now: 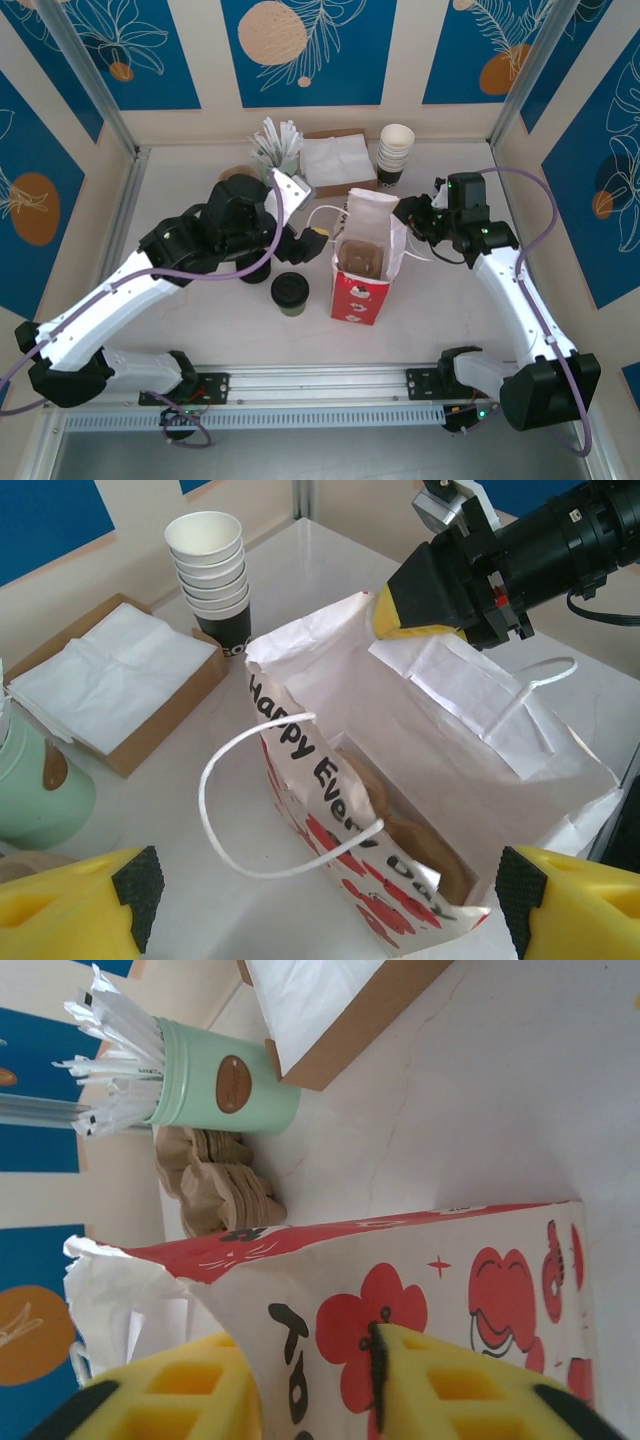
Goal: Pack the takeout coffee
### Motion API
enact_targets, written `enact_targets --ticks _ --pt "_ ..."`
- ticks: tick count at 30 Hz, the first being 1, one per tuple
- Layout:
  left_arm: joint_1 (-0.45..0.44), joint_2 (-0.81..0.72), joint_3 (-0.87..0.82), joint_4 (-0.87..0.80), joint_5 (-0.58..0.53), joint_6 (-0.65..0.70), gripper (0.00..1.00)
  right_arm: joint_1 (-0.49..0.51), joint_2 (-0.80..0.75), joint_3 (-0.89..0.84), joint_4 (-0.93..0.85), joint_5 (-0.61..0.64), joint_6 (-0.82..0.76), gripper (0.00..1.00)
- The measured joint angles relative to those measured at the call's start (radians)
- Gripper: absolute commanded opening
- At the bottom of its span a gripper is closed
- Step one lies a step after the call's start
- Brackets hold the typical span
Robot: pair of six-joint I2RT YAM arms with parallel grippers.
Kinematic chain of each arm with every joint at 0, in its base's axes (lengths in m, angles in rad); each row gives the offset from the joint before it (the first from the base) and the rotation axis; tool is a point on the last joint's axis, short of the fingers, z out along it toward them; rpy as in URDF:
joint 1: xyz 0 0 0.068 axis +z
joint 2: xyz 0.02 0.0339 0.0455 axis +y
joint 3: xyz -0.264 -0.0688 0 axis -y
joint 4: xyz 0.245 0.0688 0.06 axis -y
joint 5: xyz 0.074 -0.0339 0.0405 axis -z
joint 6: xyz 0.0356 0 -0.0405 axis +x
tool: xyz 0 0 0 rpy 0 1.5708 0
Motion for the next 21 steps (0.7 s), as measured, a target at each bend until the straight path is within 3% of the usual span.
enact_targets --ticks 6,14,21 --pt "0.0 -0.051 -0.064 0.001 0.0 -0.035 0.88 -0.012 -0.033 0.098 -0.116 0.047 -0.115 0.57" --pt "0.0 -0.095 -0.161 -0.002 -0.037 -0.136 0.87 -0.086 -0.13 0.248 -0.215 0.058 -0.359 0.59" --pt "0.0 -0.112 -0.251 -0.032 -0.121 -0.235 0.86 -0.095 -0.114 0.326 -0.258 -0.058 -0.521 0.61"
